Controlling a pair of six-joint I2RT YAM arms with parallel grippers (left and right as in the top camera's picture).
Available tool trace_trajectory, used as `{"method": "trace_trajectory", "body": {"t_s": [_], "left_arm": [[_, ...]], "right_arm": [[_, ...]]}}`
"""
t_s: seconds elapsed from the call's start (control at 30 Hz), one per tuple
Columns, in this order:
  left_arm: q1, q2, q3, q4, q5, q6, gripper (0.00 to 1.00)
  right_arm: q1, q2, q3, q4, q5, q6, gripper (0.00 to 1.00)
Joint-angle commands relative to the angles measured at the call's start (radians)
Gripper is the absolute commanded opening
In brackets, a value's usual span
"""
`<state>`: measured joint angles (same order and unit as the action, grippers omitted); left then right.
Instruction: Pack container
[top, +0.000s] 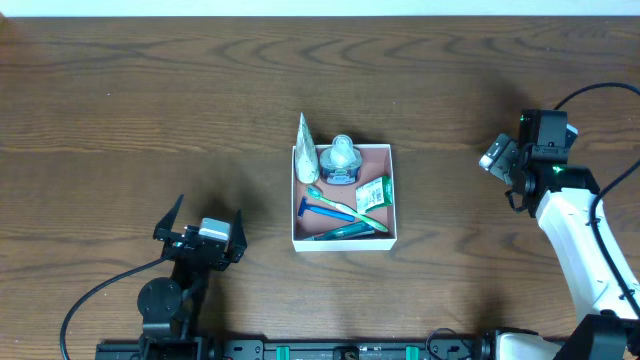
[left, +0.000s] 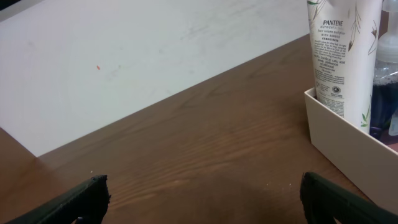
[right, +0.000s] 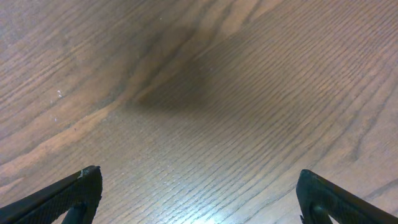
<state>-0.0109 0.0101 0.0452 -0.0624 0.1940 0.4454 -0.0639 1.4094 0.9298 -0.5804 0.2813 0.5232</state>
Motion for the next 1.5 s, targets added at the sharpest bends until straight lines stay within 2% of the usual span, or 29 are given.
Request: {"method": "trace_trajectory", "body": {"t_s": [0.0,0.23,0.37,0.83,1.1,1.2,1.47], "left_arm": [[0.006,-0.006,-0.032,-0.011,-0.016,0.002,0.98],[0.006,-0.006,-0.032,-0.01,-0.016,0.002,0.98],[0.006,-0.006,-0.032,-0.011,-0.016,0.002,0.98],[0.006,-0.006,-0.032,-0.01,-0.016,0.002,0.98],[0.006,-0.006,-0.032,-0.011,-0.016,0.002,0.98],[0.006,-0.006,-0.032,-0.011,-0.016,0.002,0.98],[0.006,-0.006,-0.032,-0.011,-0.016,0.002,0.98]], "right_arm": [[-0.008,0.005,0.005,0.0,0.014,0.014,0.99],[-0.007,-0.007,0.005,-0.003,0.006,0.014,0.99],[-0.007,-0.102,0.005,-0.012,0.002,0.014,0.99],[-0.006,-0.747,0.005,-0.016,0.063,0.011,0.99],[-0.008,-0.923,-0.025,-0.07,0.017,0.011,0.99],[-0.007,-0.981,-0.119,-0.011,-0.041,-0.002,0.99],[0.032,-1.152,-0.511,0.388,-0.215,-0.076,0.99]]}}
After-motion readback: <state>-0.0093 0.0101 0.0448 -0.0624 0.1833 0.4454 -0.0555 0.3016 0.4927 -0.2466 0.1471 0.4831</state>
